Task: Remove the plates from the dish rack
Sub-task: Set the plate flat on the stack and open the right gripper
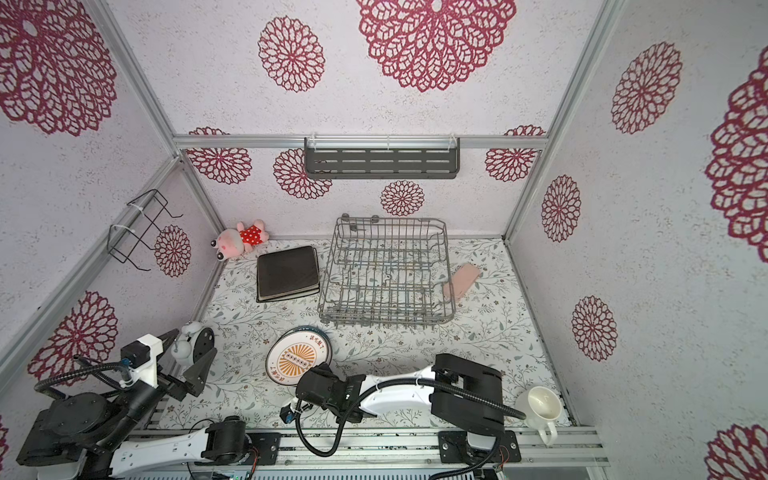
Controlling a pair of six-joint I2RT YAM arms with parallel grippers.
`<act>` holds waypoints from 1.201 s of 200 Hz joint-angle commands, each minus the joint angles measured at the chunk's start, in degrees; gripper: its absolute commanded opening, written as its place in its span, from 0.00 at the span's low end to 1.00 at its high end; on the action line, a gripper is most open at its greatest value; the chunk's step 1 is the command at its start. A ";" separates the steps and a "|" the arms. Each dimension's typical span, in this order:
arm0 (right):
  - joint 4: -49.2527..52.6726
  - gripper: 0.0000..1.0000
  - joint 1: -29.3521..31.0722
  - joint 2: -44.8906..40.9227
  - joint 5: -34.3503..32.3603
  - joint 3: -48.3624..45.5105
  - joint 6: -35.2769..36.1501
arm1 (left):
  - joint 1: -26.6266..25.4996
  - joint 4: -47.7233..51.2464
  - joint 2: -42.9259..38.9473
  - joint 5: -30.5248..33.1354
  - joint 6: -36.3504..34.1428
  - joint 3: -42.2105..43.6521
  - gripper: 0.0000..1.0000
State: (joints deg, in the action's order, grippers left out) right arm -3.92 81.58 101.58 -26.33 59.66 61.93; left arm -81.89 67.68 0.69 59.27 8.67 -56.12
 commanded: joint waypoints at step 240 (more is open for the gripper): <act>25.71 0.84 -10.47 -6.94 23.05 20.61 -19.99 | -1.24 -4.64 -0.37 1.22 -0.29 0.85 0.97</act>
State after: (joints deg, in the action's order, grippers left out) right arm 21.82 74.85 101.82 -10.11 77.47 51.53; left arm -81.89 67.94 0.67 57.93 9.69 -56.34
